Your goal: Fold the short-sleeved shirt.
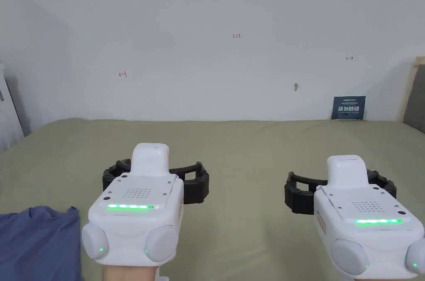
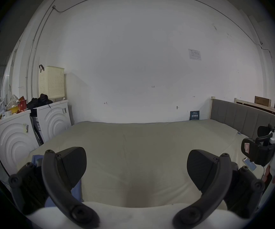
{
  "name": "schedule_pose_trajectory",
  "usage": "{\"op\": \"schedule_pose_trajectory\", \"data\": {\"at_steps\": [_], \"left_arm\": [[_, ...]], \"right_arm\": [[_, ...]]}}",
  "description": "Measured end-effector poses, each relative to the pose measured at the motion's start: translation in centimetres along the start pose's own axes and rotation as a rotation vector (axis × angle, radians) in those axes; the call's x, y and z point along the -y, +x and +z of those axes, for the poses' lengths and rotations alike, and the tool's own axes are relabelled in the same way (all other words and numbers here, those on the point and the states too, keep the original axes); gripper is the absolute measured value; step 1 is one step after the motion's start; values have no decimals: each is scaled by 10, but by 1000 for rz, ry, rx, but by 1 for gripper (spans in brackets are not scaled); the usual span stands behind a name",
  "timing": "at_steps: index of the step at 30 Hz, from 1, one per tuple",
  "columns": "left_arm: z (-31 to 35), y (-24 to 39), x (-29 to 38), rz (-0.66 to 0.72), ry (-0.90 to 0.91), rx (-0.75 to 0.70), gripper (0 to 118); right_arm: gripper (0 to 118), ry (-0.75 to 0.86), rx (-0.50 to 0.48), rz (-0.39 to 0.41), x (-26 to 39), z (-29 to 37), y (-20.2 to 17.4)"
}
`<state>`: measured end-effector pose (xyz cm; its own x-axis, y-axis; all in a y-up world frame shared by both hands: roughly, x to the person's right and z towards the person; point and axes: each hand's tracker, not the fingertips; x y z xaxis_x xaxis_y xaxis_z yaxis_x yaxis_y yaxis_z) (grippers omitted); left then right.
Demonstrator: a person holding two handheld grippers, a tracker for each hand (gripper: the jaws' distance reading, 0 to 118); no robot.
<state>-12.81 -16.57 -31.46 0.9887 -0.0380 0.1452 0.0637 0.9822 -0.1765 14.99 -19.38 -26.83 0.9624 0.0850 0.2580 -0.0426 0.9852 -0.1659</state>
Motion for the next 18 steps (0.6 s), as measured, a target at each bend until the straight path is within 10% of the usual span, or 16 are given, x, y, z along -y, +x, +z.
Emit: {"op": "schedule_pose_trajectory", "data": {"at_steps": [18], "left_arm": [[-3, -3, 2, 9, -6, -4, 118]], "right_arm": [[118, -4, -5, 4, 2, -2, -2]]}}
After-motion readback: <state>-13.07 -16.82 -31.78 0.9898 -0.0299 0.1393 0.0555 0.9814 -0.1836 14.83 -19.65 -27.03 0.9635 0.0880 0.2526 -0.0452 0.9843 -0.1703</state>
